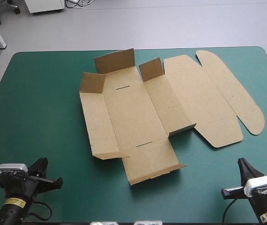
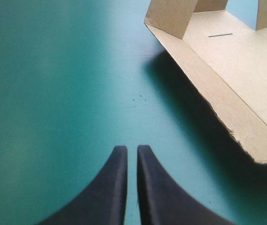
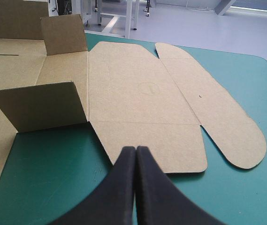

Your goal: Fold the box

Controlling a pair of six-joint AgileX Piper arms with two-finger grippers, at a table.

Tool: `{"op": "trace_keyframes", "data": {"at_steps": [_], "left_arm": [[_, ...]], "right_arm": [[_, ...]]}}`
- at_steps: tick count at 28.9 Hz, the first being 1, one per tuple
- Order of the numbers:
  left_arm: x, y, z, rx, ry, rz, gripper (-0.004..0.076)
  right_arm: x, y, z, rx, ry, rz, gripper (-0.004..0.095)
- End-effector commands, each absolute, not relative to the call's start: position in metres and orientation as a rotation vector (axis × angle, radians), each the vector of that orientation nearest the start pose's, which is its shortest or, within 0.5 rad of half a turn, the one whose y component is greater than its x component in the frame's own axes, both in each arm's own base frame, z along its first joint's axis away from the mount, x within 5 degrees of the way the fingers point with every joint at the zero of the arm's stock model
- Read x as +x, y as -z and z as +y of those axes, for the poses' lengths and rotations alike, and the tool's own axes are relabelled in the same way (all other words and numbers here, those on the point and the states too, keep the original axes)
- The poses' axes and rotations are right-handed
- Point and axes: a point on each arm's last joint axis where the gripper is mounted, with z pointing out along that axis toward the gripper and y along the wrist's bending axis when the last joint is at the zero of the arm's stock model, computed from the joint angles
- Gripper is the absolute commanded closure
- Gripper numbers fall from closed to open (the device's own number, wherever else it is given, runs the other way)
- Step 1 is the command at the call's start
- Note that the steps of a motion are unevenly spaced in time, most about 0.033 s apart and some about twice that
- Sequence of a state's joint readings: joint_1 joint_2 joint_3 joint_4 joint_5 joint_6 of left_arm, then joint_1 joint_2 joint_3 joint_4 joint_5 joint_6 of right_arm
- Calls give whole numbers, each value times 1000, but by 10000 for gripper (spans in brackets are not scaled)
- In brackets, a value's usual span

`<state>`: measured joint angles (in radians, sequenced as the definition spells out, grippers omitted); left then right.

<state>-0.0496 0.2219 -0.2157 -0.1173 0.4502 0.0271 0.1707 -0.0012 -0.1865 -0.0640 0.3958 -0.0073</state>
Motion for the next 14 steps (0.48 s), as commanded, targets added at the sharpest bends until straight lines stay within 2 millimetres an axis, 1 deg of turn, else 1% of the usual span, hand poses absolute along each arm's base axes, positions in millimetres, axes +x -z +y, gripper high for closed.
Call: {"op": "trace_keyframes", "data": {"at_steps": [1,14], "left_arm": [[69,-247,-8,-2,140,1857,663],[69,-246,-8,-1,140,1863,663]], "right_arm": [[42,-257,5,-182,-50,1585,928],[42,-257,5,-182,-50,1585,928]]}}
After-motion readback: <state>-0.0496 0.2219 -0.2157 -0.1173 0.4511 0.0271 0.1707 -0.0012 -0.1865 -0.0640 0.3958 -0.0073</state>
